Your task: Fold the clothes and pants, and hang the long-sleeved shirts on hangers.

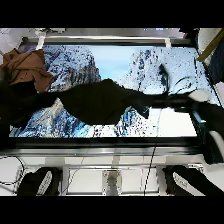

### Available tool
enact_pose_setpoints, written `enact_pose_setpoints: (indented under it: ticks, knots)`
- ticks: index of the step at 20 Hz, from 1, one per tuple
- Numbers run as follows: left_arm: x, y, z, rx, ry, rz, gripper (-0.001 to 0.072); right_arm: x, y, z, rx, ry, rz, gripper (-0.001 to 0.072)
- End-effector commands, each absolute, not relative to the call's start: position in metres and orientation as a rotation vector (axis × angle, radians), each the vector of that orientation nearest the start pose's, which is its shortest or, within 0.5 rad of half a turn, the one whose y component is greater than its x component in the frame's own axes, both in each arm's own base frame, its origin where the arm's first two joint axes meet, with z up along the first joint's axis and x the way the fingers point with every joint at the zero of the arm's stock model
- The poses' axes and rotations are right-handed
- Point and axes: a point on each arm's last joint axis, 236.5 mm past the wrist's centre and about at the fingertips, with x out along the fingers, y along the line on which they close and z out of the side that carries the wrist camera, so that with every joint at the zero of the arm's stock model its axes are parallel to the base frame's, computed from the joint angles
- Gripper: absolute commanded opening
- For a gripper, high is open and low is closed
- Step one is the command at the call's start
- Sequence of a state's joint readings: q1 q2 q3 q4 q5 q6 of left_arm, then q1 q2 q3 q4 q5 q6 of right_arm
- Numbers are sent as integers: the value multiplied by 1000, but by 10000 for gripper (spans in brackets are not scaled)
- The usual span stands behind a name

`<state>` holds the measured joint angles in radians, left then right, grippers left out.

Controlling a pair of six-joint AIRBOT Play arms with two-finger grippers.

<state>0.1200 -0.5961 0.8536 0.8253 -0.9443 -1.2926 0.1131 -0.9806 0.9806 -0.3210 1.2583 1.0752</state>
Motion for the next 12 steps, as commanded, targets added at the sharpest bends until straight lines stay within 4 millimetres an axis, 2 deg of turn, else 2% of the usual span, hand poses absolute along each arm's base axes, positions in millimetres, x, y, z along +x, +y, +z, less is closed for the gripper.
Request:
enact_pose_setpoints:
  ticks: [1, 3, 4, 6, 7, 8, 9, 10, 12]
  knots:
    - [280, -84, 305, -191, 358, -381, 8, 231, 226, 288, 416, 787, 1029, 26]
    - [257, -67, 365, -147, 221, -296, 8, 214, 212, 319, 383, 768, 942, 25]
    - [248, -55, 389, -114, 167, -237, 7, 205, 207, 322, 384, 802, 915, 24]
    - [230, -40, 419, -84, 119, -165, 8, 186, 205, 310, 418, 940, 897, 24]
    - [226, -41, 424, -77, 122, -168, 7, 180, 203, 299, 418, 1021, 893, 23]
    - [228, -42, 422, -75, 141, -171, 8, 180, 202, 289, 410, 1074, 891, 23]
    - [236, -41, 411, -78, 187, -173, 8, 187, 202, 281, 415, 1113, 882, 23]
    - [249, -41, 395, -84, 256, -177, 8, 199, 203, 271, 425, 1149, 874, 23]
    - [290, -46, 353, -126, 419, -216, 8, 228, 203, 244, 426, 1233, 859, 23]
